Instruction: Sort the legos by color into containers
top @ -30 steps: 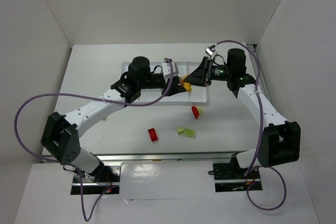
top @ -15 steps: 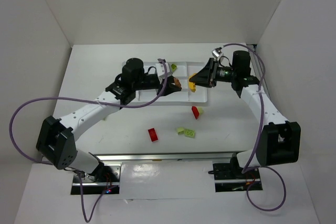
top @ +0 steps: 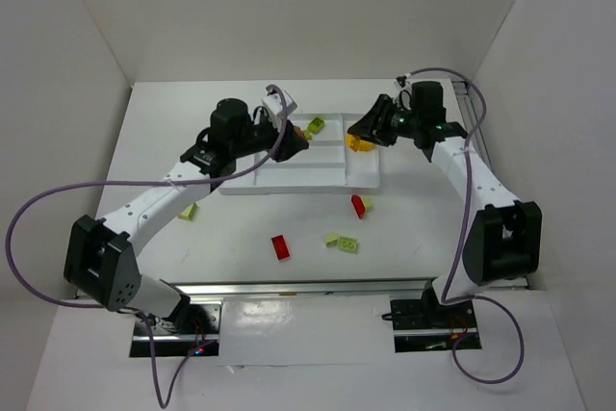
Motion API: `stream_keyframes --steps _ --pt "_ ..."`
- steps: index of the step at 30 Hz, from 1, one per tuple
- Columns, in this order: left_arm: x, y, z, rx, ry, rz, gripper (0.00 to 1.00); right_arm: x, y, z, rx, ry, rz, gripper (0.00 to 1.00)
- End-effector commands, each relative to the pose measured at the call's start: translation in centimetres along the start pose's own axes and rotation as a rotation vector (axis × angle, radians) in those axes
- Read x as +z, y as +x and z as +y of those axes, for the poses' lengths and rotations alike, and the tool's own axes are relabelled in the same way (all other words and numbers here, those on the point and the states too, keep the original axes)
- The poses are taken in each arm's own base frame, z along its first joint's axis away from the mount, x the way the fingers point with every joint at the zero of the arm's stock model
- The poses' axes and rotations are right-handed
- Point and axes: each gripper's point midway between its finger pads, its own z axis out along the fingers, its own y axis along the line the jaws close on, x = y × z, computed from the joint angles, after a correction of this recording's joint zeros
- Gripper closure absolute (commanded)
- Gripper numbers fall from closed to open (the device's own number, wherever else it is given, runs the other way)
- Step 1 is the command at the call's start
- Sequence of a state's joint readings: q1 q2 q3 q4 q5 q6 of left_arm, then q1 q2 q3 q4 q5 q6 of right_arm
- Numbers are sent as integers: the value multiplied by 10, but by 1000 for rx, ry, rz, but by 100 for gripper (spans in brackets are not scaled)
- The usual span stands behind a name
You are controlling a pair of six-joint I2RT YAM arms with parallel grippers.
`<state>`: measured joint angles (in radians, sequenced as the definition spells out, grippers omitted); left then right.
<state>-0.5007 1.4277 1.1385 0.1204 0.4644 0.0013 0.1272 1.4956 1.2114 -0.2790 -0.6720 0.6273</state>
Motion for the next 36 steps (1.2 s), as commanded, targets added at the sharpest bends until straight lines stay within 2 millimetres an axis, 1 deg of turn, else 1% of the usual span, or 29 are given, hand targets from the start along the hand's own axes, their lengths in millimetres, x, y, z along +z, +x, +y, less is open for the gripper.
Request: stream_keyframes --steps 1,2,3,4,5,6,7,8,9,11,12,14,15,16,17,18,19,20,21,24,25,26,27,28,29,30,32,33,36 --pt "-1 13 36 -236 -161 89 100 6 -37 -54 -118 440 -204 100" --pt "-5 19 43 -330 -211 140 100 12 -37 -69 -125 502 -200 100" --pt "-4 25 41 -393 -217 180 100 15 -36 -77 -129 542 -206 100" --pt "2 45 47 -444 -248 249 100 16 -39 -85 -149 592 -222 100" --pt "4 53 47 -474 -253 289 100 22 -42 -85 -159 611 -229 100" --pt "5 52 54 -527 -288 301 100 29 -35 -98 -168 653 -198 100" --pt "7 78 58 -577 -333 387 100 33 -37 -101 -174 673 -202 100" --pt "11 81 60 -595 -337 401 100 39 -36 -113 -179 705 -189 98" --pt "13 88 65 -634 -378 416 100 43 -42 -114 -193 712 -193 98" --pt "22 110 69 -679 -402 458 100 50 -38 -123 -196 732 -160 98" --pt "26 113 73 -707 -421 460 100 57 -35 -133 -190 747 -139 98" --pt "33 124 84 -718 -472 472 100 66 -32 -134 -195 746 -125 97" --pt "38 133 89 -732 -497 492 100 70 -28 -142 -191 757 -108 97" --pt "40 138 94 -750 -529 503 100 69 -33 -140 -195 763 -123 95" --pt "43 141 95 -767 -535 517 100 70 -32 -145 -187 782 -128 86" --pt "41 148 100 -786 -561 543 100 70 -32 -145 -187 782 -128 73" --pt "47 153 106 -785 -573 552 100 73 -28 -144 -193 777 -123 58" --pt "49 156 109 -794 -589 560 100 73 -28 -144 -193 777 -123 35" --pt "50 159 112 -793 -603 572 100 71 -30 -145 -195 787 -130 35" --pt "54 167 119 -820 -653 565 100 66 -33 -135 -199 760 -151 28" --pt "52 167 124 -824 -661 562 100 59 -38 -125 -205 742 -178 28" --pt "56 166 129 -816 -670 544 100 57 -37 -121 -206 730 -179 28" --pt "57 173 129 -828 -676 556 100 50 -39 -113 -209 719 -196 27" --pt "60 171 131 -826 -675 549 100 46 -43 -107 -213 709 -210 27" --pt "61 167 132 -824 -673 540 100 42 -41 -105 -213 707 -212 27" --pt "62 172 132 -826 -675 550 98 39 -38 -106 -213 709 -210 27" --pt "69 171 133 -832 -656 545 85 30 -40 -96 -218 693 -233 27" --pt "73 170 131 -813 -619 552 75 28 -37 -95 -217 685 -227 27" --pt "73 176 126 -822 -600 593 64 22 -37 -90 -209 681 -236 27"
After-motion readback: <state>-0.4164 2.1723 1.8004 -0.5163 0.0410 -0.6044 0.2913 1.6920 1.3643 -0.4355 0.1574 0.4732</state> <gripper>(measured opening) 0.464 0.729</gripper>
